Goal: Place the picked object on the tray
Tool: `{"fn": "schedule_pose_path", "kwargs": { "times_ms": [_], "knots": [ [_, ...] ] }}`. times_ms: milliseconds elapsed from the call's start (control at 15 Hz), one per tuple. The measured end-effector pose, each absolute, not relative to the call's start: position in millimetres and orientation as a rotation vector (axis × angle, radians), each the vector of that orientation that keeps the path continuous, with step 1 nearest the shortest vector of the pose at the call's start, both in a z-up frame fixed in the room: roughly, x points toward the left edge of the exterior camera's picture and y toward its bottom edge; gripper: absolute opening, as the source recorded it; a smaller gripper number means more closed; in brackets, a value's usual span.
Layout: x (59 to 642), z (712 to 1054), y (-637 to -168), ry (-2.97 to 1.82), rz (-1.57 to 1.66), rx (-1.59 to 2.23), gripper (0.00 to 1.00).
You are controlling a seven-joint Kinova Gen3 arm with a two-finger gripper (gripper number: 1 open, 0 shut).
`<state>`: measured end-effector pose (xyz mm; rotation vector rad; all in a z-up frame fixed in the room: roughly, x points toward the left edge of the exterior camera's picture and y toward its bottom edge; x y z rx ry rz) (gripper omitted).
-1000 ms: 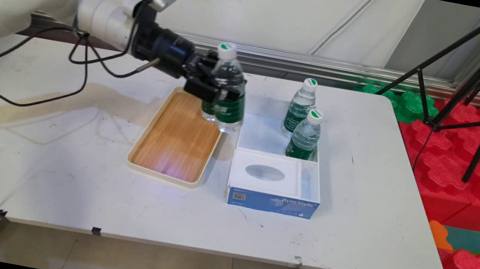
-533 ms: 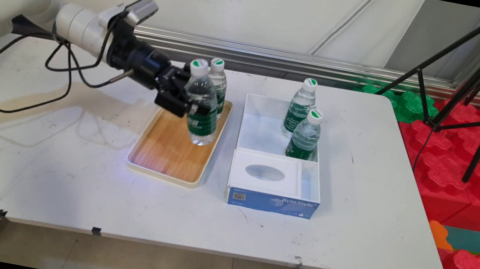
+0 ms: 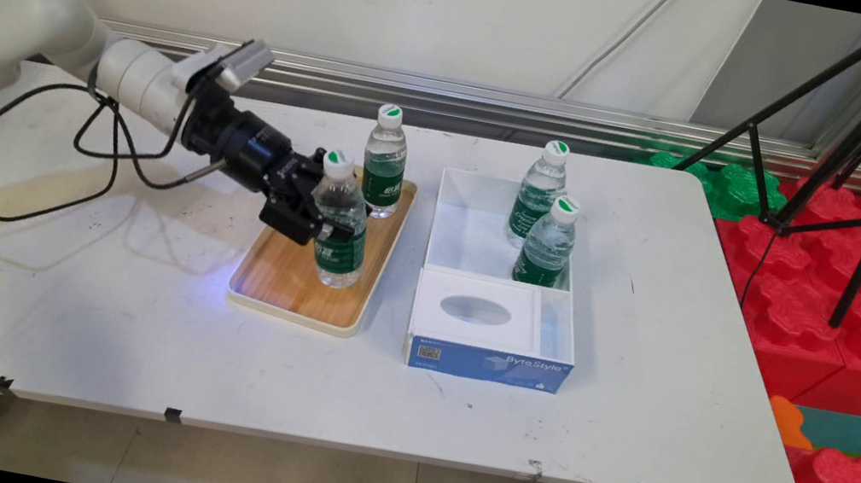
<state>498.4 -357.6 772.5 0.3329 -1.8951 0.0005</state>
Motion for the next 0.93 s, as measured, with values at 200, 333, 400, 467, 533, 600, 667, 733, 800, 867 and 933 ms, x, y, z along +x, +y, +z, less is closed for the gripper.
{"fn": "schedule_pose_path", "kwargs": {
  "times_ms": [200, 333, 400, 467, 533, 600, 667, 733, 800, 867, 933],
  "knots": [
    [499.6, 759.3, -357.2, -1.913, -0.005, 0.342, 0.0],
    [499.5, 750.7, -357.6, -1.923, -0.007, 0.349, 0.0],
    [498.9, 747.6, -358.1, -1.926, -0.007, 0.352, 0.0],
    [498.2, 745.7, -358.5, -1.928, -0.007, 0.354, 0.0],
    [497.3, 743.0, -359.0, -1.93, -0.007, 0.357, 0.0],
    [496.1, 740.1, -359.6, -1.932, -0.007, 0.36, 0.0],
    [495.0, 737.8, -360.1, -1.932, -0.005, 0.363, 0.0],
    [494.1, 736.1, -360.7, -1.931, -0.003, 0.366, 1.0],
    [493.3, 734.4, -361.3, -1.93, 0.0, 0.368, 1.0],
    [492.5, 732.5, -362.0, -1.929, 0.002, 0.371, 1.0],
    [492.0, 731.1, -362.3, -1.929, 0.003, 0.373, 1.0]
  ]
}}
